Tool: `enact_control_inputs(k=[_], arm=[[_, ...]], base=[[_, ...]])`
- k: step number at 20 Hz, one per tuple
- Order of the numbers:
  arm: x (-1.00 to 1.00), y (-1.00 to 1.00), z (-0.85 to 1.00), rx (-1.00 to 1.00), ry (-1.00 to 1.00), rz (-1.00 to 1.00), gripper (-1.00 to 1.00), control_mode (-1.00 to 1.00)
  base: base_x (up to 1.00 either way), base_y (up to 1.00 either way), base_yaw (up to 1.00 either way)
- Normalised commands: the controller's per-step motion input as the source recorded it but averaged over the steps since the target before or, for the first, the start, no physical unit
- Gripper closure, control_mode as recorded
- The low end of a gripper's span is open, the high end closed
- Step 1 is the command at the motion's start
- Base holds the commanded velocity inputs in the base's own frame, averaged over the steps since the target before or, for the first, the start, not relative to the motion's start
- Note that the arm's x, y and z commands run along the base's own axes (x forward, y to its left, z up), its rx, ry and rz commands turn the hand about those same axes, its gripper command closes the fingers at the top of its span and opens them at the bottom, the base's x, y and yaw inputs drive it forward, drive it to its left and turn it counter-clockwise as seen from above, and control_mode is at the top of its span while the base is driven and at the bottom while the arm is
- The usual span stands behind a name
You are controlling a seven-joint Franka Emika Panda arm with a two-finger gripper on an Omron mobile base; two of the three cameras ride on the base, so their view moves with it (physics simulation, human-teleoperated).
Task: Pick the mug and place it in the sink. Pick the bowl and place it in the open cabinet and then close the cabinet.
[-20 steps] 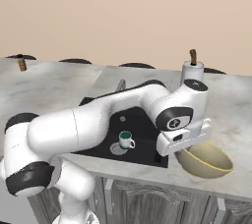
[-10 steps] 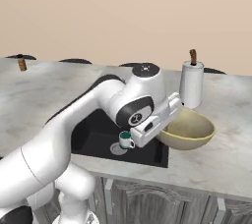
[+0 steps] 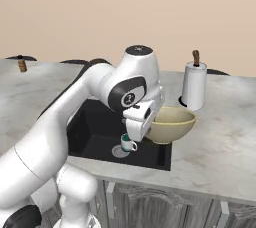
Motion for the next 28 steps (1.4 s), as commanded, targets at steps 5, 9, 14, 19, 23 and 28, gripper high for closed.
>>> enact_control_inputs(k=[5,9,14,19,23,28], arm=[[-0.04,0.12,0.79,0.00,0.08,0.35,1.00,-1.00],[-0.08,0.07,0.77,0.00,0.00,0.34,1.00,-1.00],[-0.12,0.13,0.41,0.04,-0.02,0.23,1.00,-1.00],[-0.26,0.25,0.11,0.16,-0.09,0.04,1.00,-1.00],[-0.19,0.31,0.06,0.22,-0.08,0.00,1.00,-1.00],[-0.13,0.50,0.03,0.02,-0.21,-0.01,1.00,-1.00]], base=[[0.00,0.00,0.00],[0.00,0.00,0.00],[0.00,0.00,0.00],[0.00,0.00,0.00],[0.00,0.00,0.00],[0.00,0.00,0.00]])
